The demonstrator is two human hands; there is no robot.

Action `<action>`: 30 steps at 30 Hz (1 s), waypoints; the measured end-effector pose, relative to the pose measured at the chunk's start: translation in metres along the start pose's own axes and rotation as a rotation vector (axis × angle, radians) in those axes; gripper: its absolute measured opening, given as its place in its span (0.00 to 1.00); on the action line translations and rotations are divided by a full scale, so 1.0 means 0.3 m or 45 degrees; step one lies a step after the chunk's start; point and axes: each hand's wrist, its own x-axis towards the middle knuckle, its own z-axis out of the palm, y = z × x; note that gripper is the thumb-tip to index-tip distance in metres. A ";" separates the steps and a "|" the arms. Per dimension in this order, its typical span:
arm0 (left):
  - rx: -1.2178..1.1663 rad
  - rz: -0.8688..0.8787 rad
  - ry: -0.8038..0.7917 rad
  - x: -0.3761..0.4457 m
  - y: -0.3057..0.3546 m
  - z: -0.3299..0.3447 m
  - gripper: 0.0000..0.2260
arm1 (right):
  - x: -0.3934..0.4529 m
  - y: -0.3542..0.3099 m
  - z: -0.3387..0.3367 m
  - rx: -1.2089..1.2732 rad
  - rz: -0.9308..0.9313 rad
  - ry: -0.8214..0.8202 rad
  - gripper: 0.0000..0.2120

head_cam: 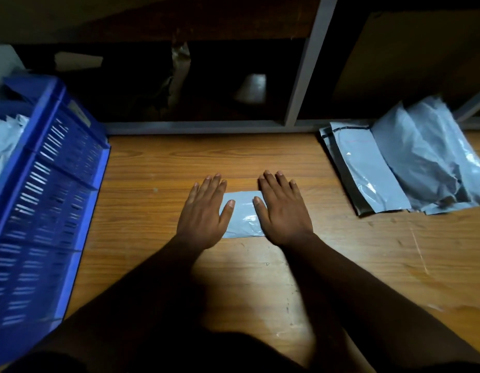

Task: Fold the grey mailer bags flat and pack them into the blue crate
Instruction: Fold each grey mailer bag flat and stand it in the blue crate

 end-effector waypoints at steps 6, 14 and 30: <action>-0.310 0.120 -0.031 -0.028 -0.090 -0.061 0.29 | -0.022 0.063 -0.102 0.190 -0.178 -0.148 0.25; -0.556 0.130 0.014 -0.021 -0.068 -0.287 0.15 | -0.015 0.076 -0.292 0.215 -0.241 -0.029 0.27; -0.458 0.226 0.254 -0.135 -0.009 -0.116 0.13 | -0.140 0.046 -0.175 0.205 -0.223 0.205 0.16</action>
